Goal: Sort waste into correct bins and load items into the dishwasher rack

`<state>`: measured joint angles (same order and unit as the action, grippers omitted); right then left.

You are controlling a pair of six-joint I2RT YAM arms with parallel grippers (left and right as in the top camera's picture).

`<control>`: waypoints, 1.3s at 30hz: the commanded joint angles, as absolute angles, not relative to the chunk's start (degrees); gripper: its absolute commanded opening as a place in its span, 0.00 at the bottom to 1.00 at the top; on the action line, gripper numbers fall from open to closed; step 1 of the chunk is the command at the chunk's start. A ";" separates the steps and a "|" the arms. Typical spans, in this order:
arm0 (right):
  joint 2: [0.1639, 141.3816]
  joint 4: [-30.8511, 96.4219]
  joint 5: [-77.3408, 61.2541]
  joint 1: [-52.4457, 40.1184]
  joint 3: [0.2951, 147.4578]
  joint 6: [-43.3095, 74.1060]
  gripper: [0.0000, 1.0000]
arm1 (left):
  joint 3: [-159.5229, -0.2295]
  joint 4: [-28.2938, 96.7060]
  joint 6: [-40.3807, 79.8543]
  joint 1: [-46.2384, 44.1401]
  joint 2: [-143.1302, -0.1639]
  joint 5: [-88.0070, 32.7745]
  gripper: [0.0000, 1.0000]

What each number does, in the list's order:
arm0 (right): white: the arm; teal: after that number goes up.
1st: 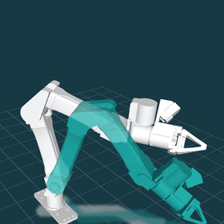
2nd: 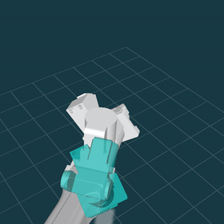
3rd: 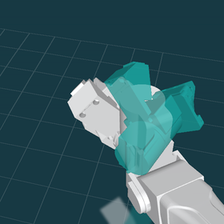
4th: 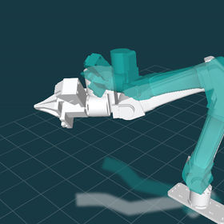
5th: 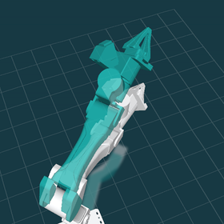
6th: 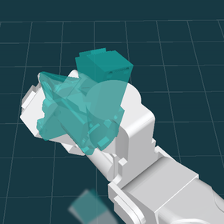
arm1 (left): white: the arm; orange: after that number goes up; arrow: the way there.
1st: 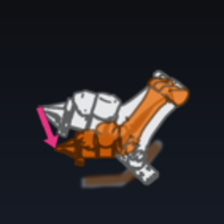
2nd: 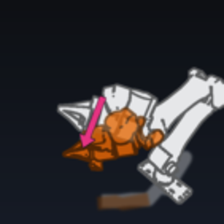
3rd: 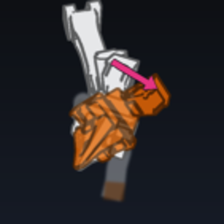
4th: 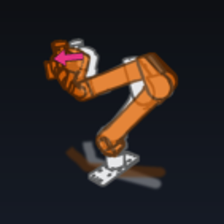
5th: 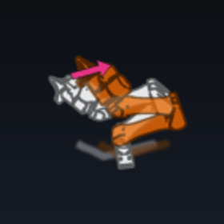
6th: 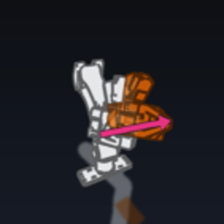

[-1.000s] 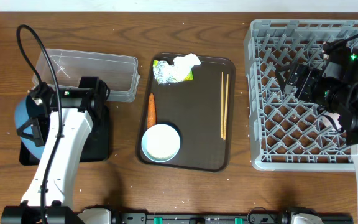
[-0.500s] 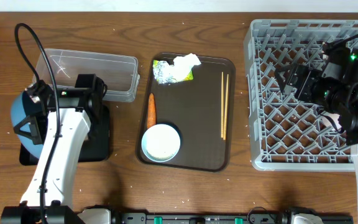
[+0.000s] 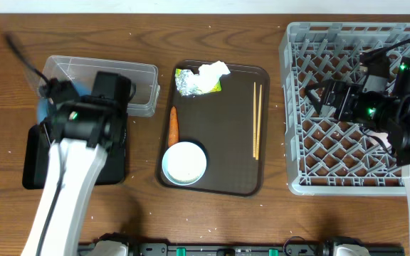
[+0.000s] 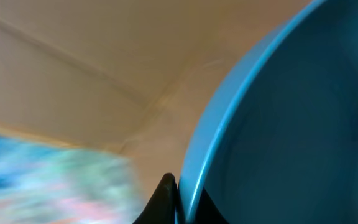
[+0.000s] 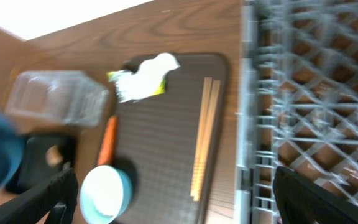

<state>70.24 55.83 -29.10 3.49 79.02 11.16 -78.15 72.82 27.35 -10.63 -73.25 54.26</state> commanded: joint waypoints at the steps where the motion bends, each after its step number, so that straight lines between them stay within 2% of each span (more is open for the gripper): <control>1: 70.41 55.44 -39.66 1.34 79.40 7.46 0.92 | -84.33 68.82 24.12 -14.24 -67.37 29.36 0.06; 4: 70.41 54.37 -41.28 -2.39 79.40 6.28 0.90 | -84.44 61.76 18.68 -16.64 -63.64 11.31 0.06; 6: 70.41 53.30 -42.74 -6.07 79.40 5.58 0.90 | -84.44 59.35 18.35 -17.85 -62.37 5.19 0.06; 13: 70.54 50.74 -39.53 -18.13 79.40 2.87 0.88 | -84.44 56.21 18.20 -20.38 -62.50 -5.32 0.06; 17: 70.81 50.22 -35.46 -22.04 79.40 2.90 0.79 | -84.44 55.42 18.20 -21.76 -62.67 -8.47 0.06; 21: 71.29 50.04 -26.85 -23.33 79.40 2.94 0.53 | -84.44 54.70 18.24 -23.46 -62.61 -9.41 0.06; 24: 71.26 48.99 -22.72 -23.27 79.40 2.90 0.43 | -84.47 52.86 18.24 -24.82 -62.59 -14.06 0.06; 25: 71.26 48.31 -22.28 -23.29 79.40 2.76 0.35 | -84.44 52.14 18.24 -25.23 -62.59 -15.35 0.06; 27: 71.26 47.09 -19.97 -23.27 79.40 2.50 0.09 | -84.47 51.18 18.24 -25.98 -62.59 -16.10 0.06; 28: 71.24 46.81 -17.63 -23.27 79.40 2.79 0.01 | -84.44 50.89 18.24 -26.24 -62.59 -16.05 0.13; 31: 70.81 46.54 -6.37 -22.81 79.40 4.10 0.01 | -84.47 50.52 18.24 -26.22 -62.59 -16.03 0.74; 32: 70.72 46.68 -1.72 -22.41 79.40 4.67 0.01 | -84.47 50.28 18.22 -26.22 -62.59 -16.01 0.86; 35: 70.74 46.70 19.33 -20.53 79.40 7.62 0.01 | -84.47 49.82 17.98 -26.22 -62.59 -15.59 0.98; 39: 70.78 45.98 45.52 -15.92 79.40 13.45 0.01 | -84.44 49.87 18.00 -26.22 -62.59 -15.64 0.98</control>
